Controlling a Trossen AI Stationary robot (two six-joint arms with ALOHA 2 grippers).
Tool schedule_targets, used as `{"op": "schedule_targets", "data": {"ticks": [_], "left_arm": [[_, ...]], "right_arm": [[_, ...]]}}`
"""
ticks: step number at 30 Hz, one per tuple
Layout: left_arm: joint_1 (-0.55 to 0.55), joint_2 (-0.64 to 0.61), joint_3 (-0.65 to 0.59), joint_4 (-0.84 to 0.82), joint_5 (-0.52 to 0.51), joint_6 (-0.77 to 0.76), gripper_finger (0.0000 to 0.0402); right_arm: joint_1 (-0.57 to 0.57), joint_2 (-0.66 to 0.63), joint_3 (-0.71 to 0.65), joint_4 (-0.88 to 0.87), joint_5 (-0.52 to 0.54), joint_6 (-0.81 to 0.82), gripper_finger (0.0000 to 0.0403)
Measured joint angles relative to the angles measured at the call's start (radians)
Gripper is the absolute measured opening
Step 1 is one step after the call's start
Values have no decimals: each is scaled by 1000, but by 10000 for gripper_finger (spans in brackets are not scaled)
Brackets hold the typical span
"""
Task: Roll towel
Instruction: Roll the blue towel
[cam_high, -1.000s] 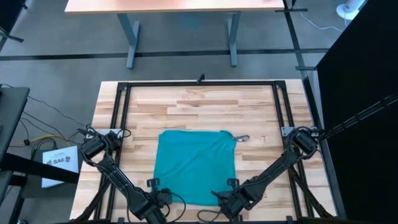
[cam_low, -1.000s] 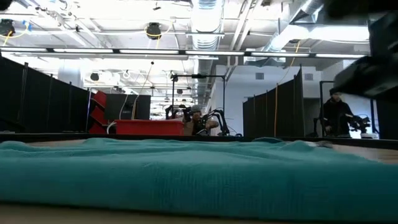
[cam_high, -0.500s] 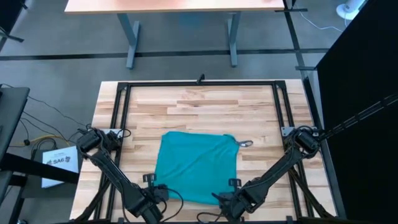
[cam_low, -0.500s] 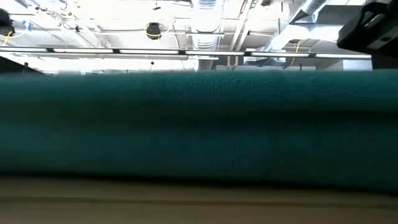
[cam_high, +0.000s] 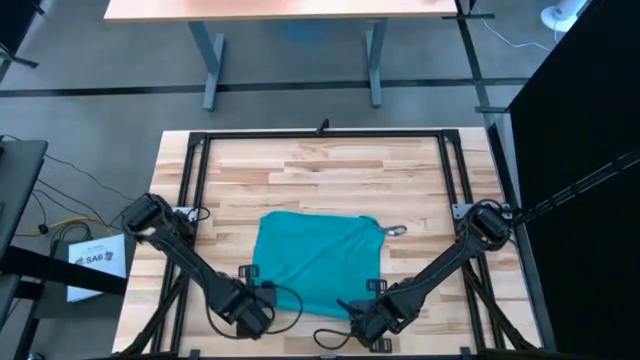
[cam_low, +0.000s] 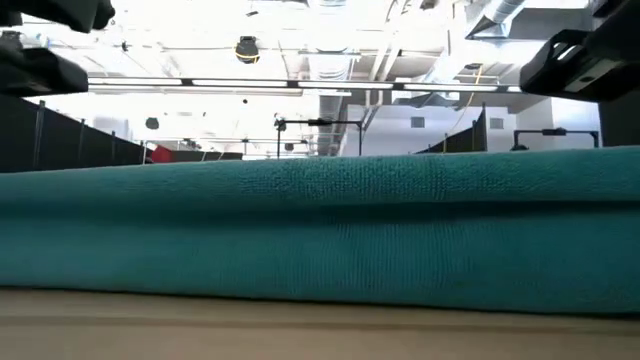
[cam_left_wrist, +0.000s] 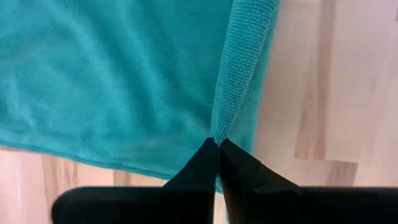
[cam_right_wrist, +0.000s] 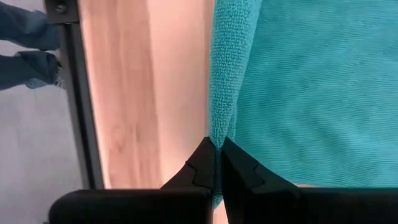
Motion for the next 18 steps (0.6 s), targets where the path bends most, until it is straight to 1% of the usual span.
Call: {"op": "schedule_targets", "data": {"ticks": [5,10,13,18], "left_arm": [[24,-117,-122,82,1,-1,0],[53,-207,-242,154,5,1,0],[67,-235,-290,191,22,29,0],[87,-237,-336,243,46,88,0]], "right_arm": [[-29,-1,-7,-18,-5,-34,0],[-64,-1,-47,7,-41,-48,0],[-85,-1,-70,25,-50,-48,0],[-118,-1,-87,54,-71,-81,0]]}}
